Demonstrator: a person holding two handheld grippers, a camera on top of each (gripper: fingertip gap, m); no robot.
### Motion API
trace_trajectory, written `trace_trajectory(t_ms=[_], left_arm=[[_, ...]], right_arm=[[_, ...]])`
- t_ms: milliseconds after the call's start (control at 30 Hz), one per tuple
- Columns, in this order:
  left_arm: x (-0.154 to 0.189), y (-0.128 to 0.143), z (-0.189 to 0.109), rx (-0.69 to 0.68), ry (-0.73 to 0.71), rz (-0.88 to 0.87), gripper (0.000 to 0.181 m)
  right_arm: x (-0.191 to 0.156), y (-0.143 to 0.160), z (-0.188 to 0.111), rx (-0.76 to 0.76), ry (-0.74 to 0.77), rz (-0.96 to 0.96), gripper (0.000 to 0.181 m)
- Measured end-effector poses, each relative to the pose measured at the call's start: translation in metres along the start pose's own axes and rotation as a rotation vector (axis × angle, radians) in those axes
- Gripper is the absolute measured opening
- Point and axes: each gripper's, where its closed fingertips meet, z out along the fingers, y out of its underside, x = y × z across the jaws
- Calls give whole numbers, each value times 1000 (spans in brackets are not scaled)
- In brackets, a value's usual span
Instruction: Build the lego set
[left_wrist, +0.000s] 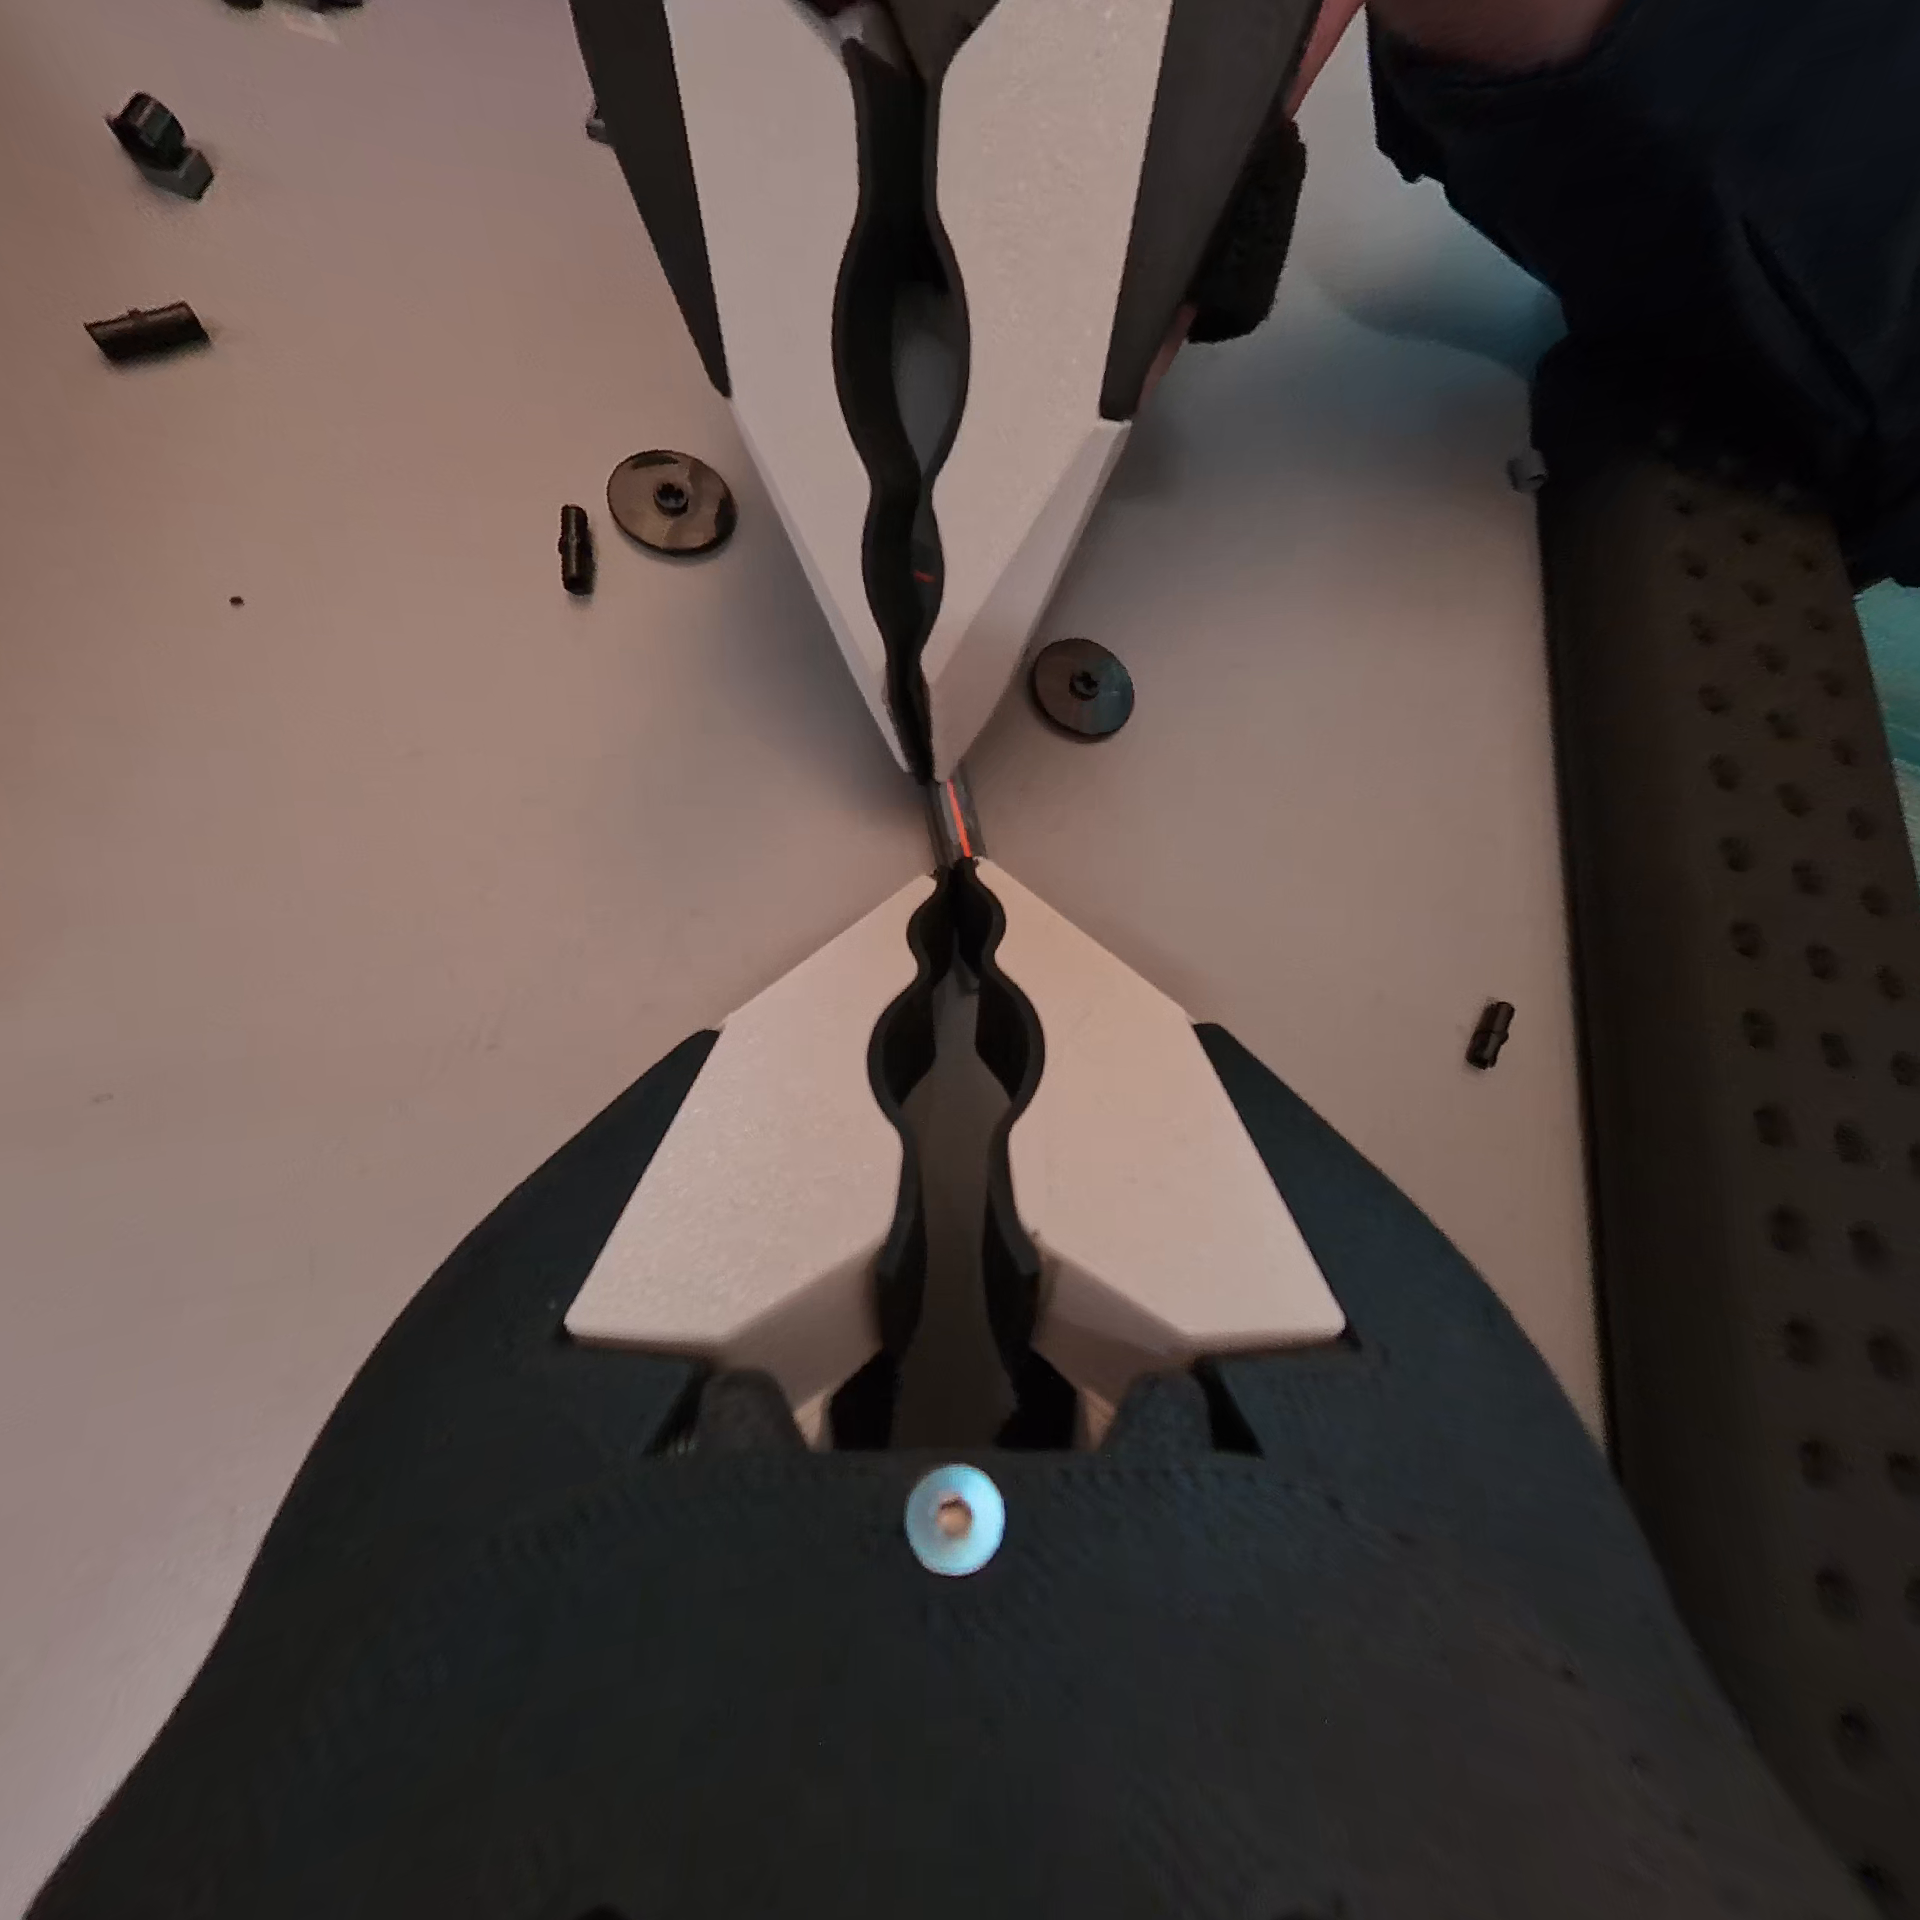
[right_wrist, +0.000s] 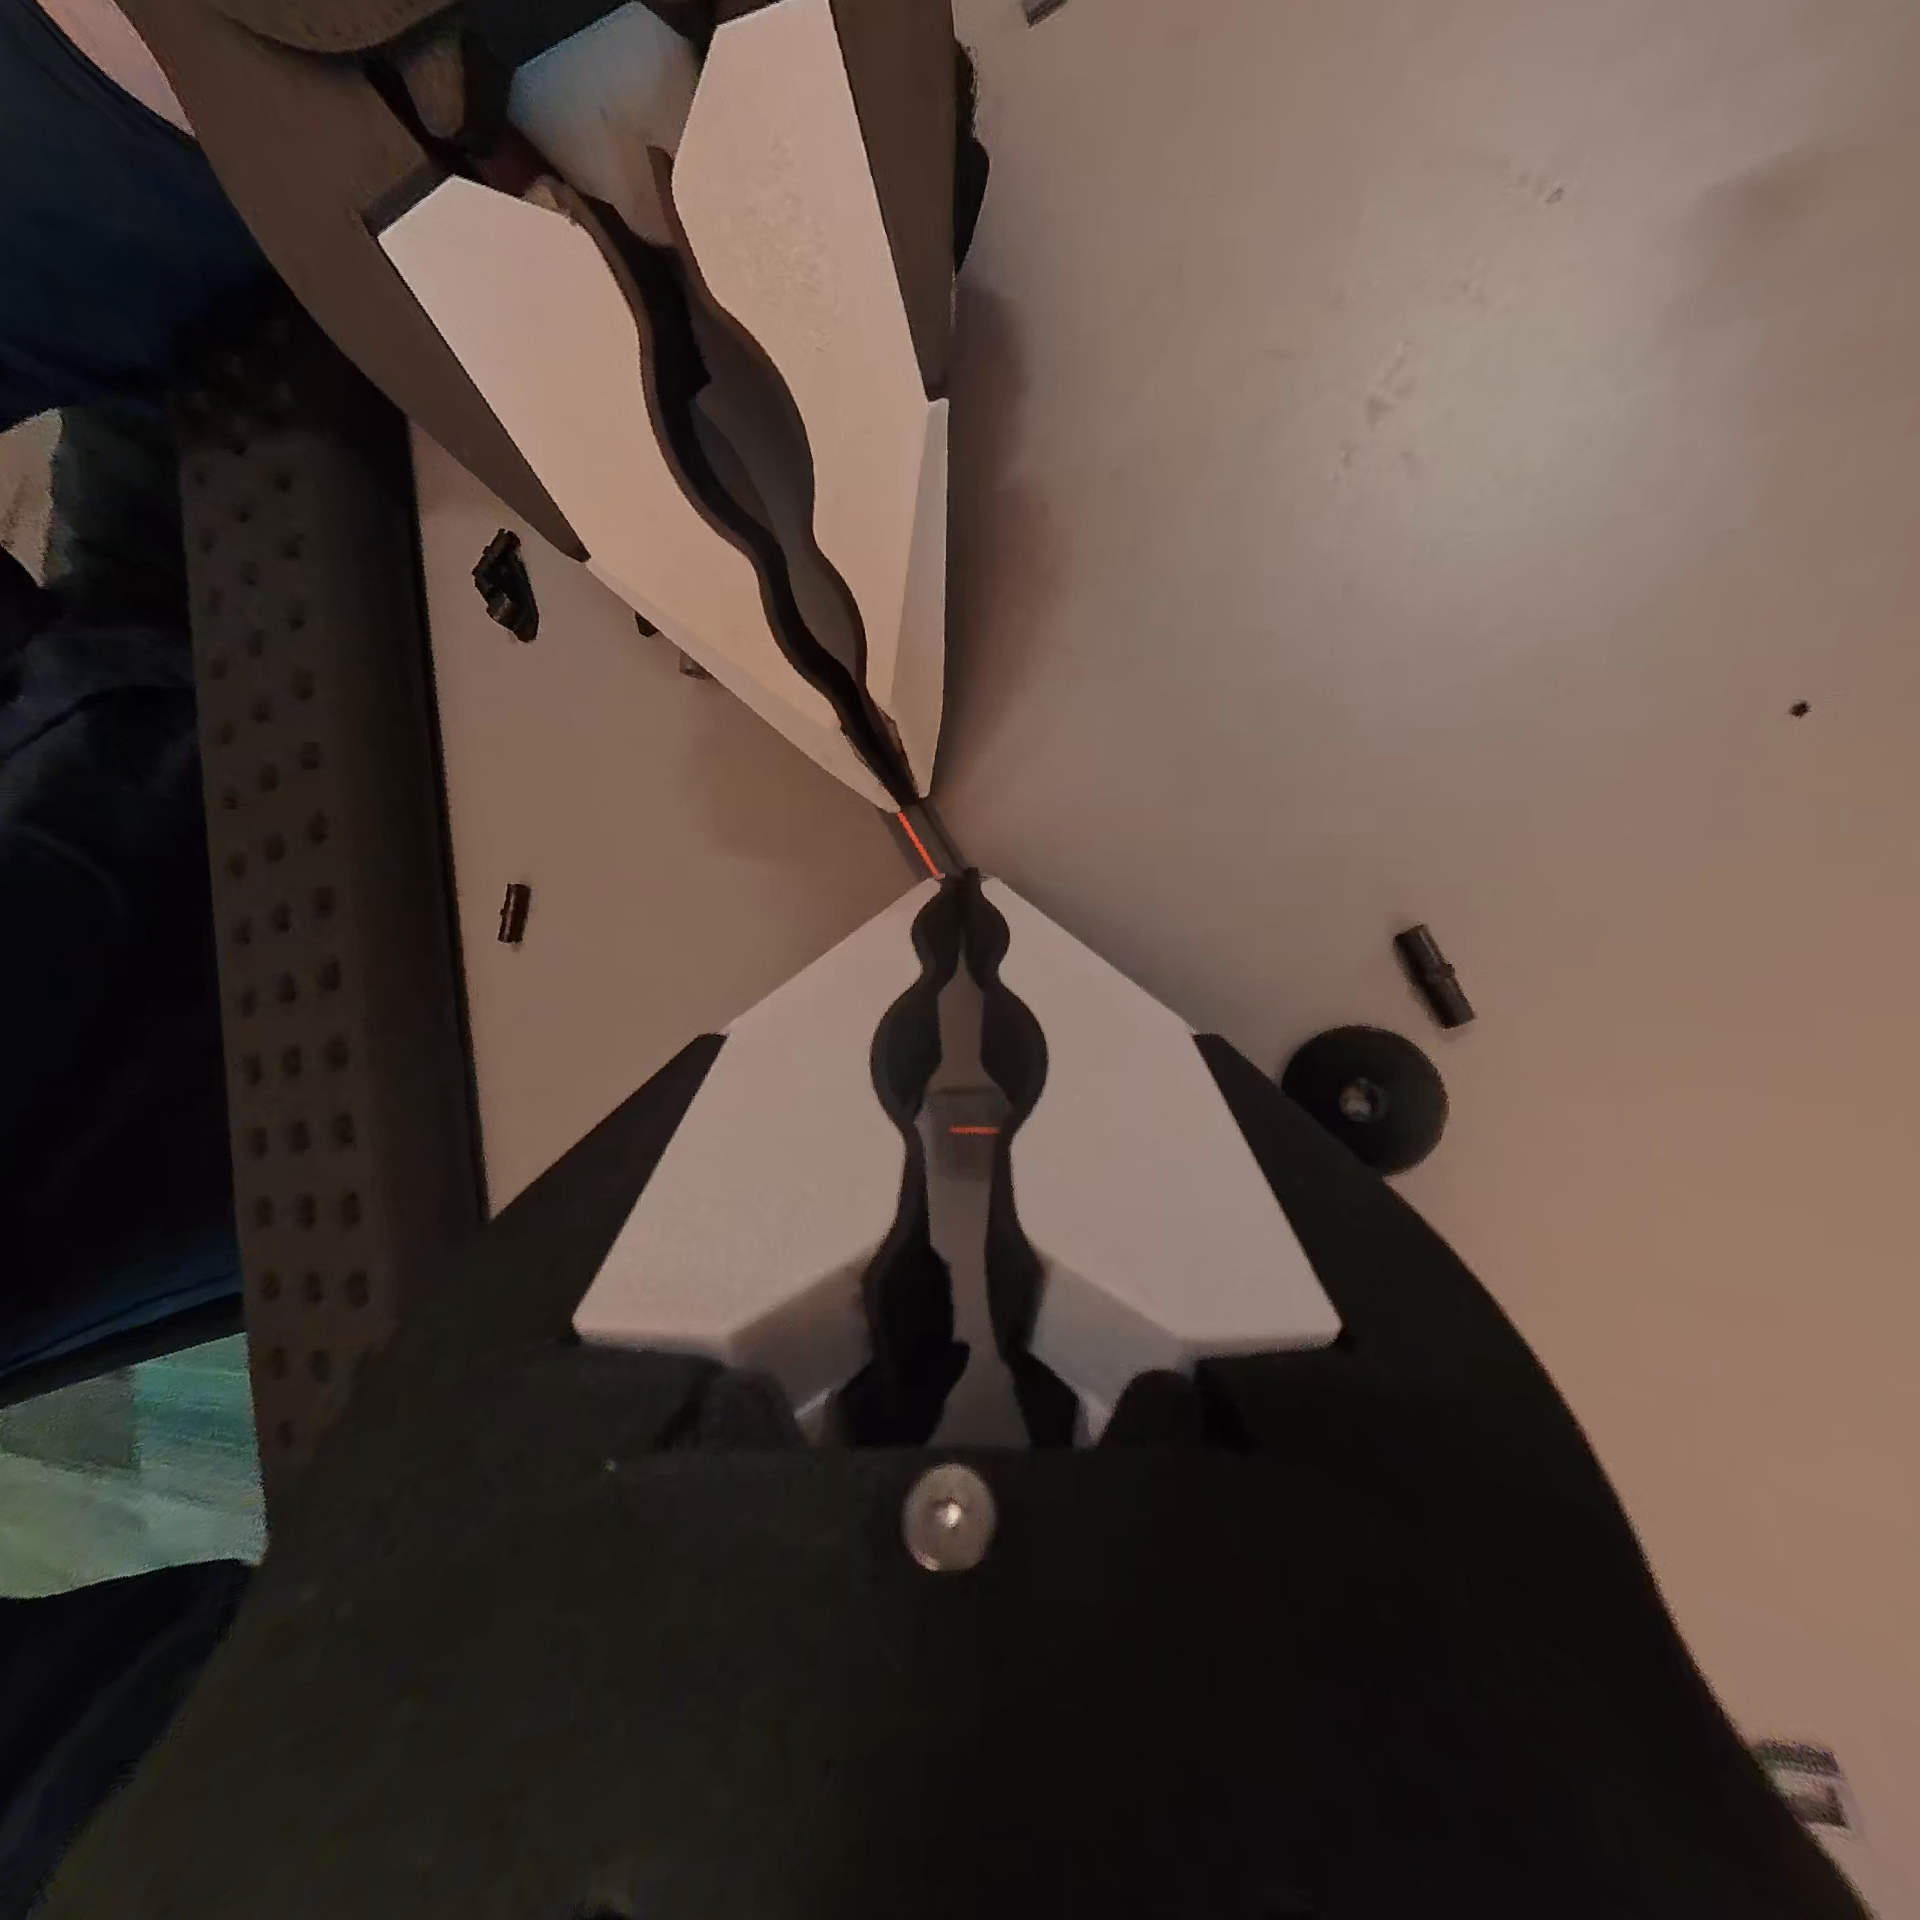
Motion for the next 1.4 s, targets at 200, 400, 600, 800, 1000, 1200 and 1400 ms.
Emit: trace_trajectory(t_ms=[200, 400, 600, 800, 1000, 1200, 1400], left_arm=[[0, 1, -1, -2, -1, 8, 0], [0, 1, -1, -4, -10, 18, 0], [1, 1, 0, -13, -21, 31, 0], [2, 1, 1, -23, -33, 48, 0], [2, 1, 1, -25, -27, 39, 0], [3, 2, 2, -29, -4, 23, 0], [3, 1, 3, -30, -3, 10, 0]], right_arm=[[-1, -3, -6, -6, 78, -104, 0], [2, 1, -2, -64, 142, -135, 0], [3, 1, -1, -103, 195, -154, 0], [4, 1, -1, -147, 255, -159, 0], [4, 2, -1, -195, 292, -159, 0], [5, 2, -1, -257, 322, -150, 0], [5, 1, -1, -329, 343, -145, 0]])
